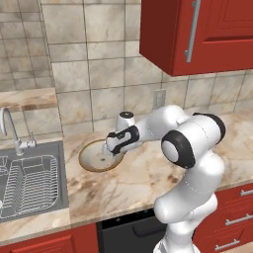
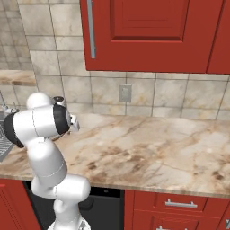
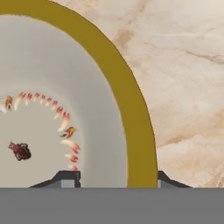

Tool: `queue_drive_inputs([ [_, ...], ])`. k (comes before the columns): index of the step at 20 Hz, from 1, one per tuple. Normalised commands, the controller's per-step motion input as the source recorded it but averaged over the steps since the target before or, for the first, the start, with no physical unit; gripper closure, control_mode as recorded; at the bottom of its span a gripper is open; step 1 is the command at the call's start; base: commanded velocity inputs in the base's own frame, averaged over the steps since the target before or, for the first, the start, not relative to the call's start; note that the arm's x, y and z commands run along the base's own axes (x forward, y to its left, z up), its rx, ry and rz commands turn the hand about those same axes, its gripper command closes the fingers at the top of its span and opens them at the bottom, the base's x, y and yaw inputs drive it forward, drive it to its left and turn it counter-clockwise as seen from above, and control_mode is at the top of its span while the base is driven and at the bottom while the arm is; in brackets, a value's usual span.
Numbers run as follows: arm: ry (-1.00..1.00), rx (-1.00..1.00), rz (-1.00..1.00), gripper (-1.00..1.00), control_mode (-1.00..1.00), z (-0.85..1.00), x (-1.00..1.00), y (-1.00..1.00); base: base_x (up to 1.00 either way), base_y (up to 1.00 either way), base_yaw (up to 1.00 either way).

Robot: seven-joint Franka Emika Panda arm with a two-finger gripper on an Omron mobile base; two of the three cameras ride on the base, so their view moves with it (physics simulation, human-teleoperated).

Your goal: Clear the mugs and bowl far away from the sink.

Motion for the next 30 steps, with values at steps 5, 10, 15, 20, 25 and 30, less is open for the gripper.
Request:
queue_drive_inputs([
  [5,-0.23,0.02,-0.03,1.0,-1.0,1.0,-0.6,0.02,0.0,0.0,0.0],
  [10,-0.27,0.04,-0.04,1.0,-1.0,1.0,-0.96,0.0,0.0,0.0,0.0],
  [15,-0.25,0.15,-0.08,1.0,-1.0,1.0,-1.0,-0.02,0.0,0.0,0.0],
  [20,-0.1,0.41,-0.26,1.0,-1.0,1.0,-1.0,-0.47,0.0,0.0,0.0],
  [25,0.02,0.55,-0.42,1.0,-1.0,1.0,-0.91,-0.82,0.0,0.0,0.0],
  [30,0.14,0.32,-0.46,1.0,-1.0,0.76,-0.61,-0.85,0.0,0.0,0.0],
])
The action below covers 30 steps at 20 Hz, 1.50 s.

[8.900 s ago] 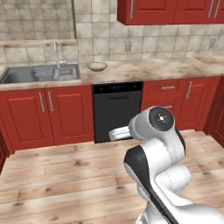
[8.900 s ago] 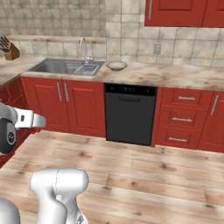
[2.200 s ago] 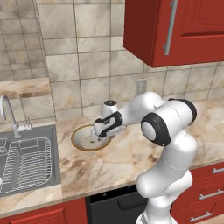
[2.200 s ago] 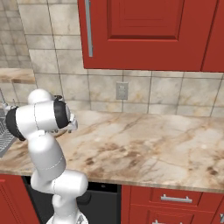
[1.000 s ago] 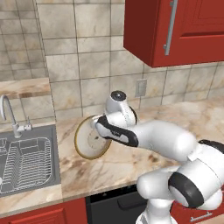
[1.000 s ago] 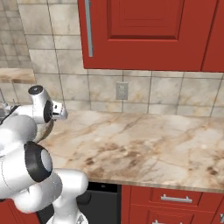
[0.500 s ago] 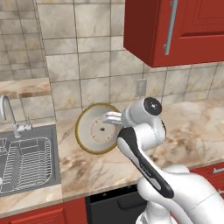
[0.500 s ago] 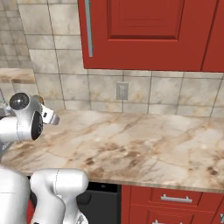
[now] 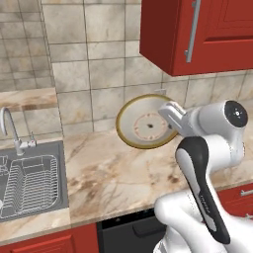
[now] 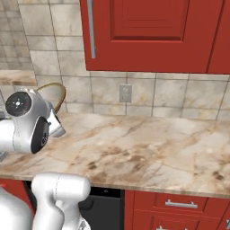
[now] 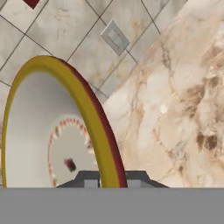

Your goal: Clear the mugs and bowl far away from the sink.

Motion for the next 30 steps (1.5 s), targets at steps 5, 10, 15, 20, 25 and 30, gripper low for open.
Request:
queue_drive_inputs([
  [5,0.0,0.0,-0.04,1.0,-1.0,0.01,-0.02,-0.03,0.0,0.0,0.0],
  [10,0.0,0.0,0.0,1.0,1.0,-0.05,-0.13,0.0,-0.8,-0.01,-0.31],
  [15,0.0,0.0,0.0,1.0,1.0,0.0,0.0,0.0,-0.92,0.03,-0.8],
  [20,0.0,0.0,0.0,1.0,1.0,0.0,0.0,0.0,-0.22,0.04,-0.99],
  [25,0.0,0.0,0.0,1.0,1.0,0.0,0.0,0.0,0.0,0.0,-1.0],
  [30,0.0,0.0,0.0,1.0,1.0,0.0,0.0,0.0,0.0,-0.21,-1.0],
])
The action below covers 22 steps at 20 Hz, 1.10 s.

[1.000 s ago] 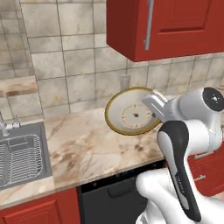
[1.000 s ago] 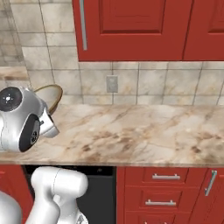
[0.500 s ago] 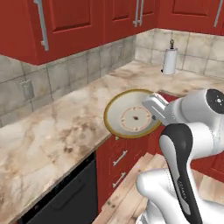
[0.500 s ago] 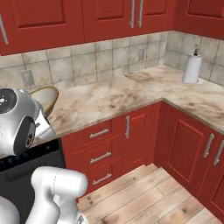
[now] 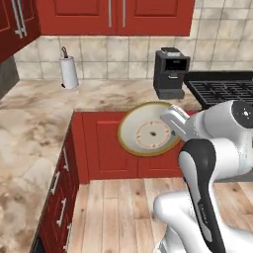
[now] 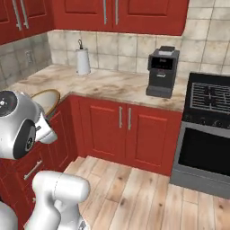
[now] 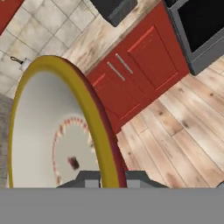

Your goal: Clear the mugs and bowl far away from the sink.

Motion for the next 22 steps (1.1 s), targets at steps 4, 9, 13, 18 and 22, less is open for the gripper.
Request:
queue_drive_inputs([
  [4,0.0,0.0,0.0,1.0,1.0,0.0,0.0,0.0,0.0,-0.57,-0.95],
  [9,0.0,0.0,0.0,1.0,1.0,0.0,0.0,0.0,0.25,-1.0,-0.75],
  [13,0.0,0.0,0.0,1.0,1.0,0.0,0.0,0.0,0.83,-1.0,-0.52],
  [18,0.0,0.0,0.0,1.0,1.0,0.0,0.0,0.0,1.0,-1.0,-0.23],
  [22,0.0,0.0,0.0,1.0,1.0,0.0,0.0,0.0,1.0,-1.0,-0.06],
])
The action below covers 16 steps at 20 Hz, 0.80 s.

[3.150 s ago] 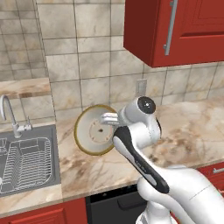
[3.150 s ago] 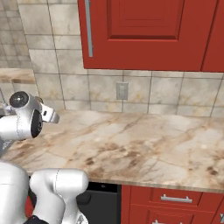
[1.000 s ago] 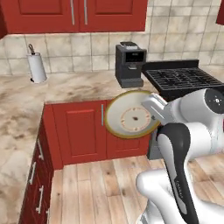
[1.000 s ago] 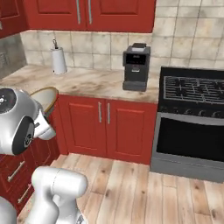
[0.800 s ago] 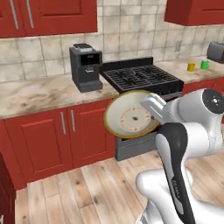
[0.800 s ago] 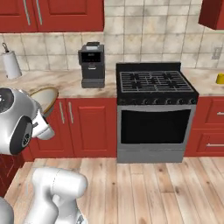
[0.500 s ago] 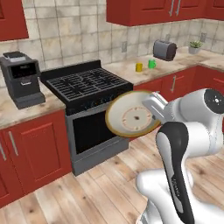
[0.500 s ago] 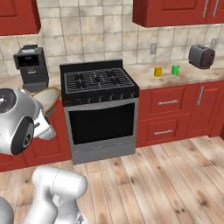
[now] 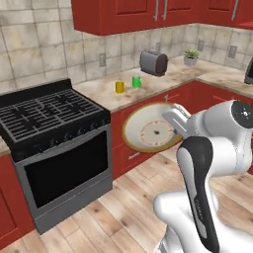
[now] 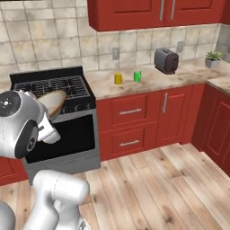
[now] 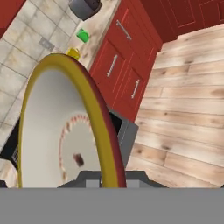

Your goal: Clear the mugs and bowl far away from the sink.

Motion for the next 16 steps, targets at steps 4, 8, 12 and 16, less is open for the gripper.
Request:
queue_drive_inputs([
  [4,0.0,0.0,0.0,1.0,1.0,0.0,0.0,0.0,1.0,-1.0,-0.02],
  [8,0.0,0.0,0.0,1.0,1.0,0.0,0.0,0.0,1.0,-0.98,0.0],
  [12,0.0,0.0,0.0,1.0,1.0,0.0,0.0,0.0,1.0,-0.88,0.0],
  [16,0.0,0.0,0.0,1.0,1.0,0.0,0.0,0.0,1.0,-0.86,0.0],
])
